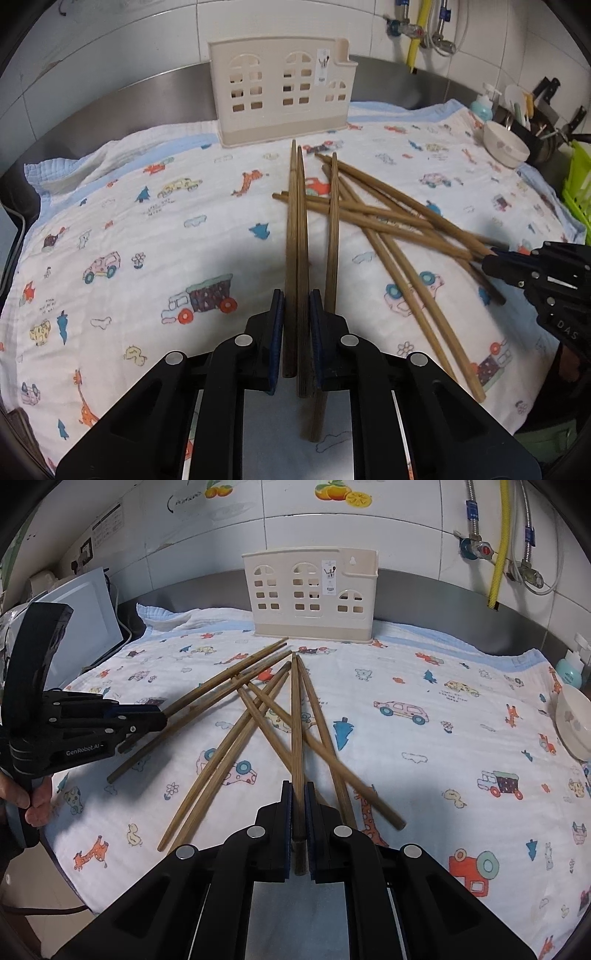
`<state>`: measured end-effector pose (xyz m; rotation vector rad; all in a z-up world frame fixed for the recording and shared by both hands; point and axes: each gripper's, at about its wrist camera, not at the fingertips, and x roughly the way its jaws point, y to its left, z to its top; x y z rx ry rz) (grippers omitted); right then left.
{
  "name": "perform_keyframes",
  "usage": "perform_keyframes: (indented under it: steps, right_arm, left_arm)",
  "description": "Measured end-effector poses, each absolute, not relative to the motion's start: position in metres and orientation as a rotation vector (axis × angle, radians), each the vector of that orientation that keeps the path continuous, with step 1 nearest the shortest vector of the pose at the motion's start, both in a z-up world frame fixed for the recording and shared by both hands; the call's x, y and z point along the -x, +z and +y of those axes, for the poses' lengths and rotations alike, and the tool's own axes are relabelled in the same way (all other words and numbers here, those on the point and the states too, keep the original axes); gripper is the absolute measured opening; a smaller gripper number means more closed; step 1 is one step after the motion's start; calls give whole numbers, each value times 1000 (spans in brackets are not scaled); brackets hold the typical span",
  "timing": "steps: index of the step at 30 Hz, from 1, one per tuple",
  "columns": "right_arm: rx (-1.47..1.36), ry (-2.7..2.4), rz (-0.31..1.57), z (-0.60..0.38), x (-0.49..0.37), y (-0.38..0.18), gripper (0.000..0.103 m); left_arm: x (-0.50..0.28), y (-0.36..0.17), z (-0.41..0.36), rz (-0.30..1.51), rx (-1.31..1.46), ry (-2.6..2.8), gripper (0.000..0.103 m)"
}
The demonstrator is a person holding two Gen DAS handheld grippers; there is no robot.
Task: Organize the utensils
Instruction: 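Close the right tool on one chopstick while the left tool grasps another, then lift the right tool's chopstick to the holder while the left tool carries its own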
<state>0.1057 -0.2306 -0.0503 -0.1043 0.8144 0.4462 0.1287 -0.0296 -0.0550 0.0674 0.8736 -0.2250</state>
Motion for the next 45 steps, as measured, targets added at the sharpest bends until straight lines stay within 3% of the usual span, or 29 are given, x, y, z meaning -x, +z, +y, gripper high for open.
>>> perform_keyframes:
  steps: [19, 45]
  right_arm:
    - [94, 437, 818, -232, -107, -51, 7]
    - [67, 427, 808, -236, -106, -44, 7]
  left_arm:
    - [-129, -53, -12, 889, 49, -265, 15]
    - [-131, -72, -33, 894, -28, -158, 11]
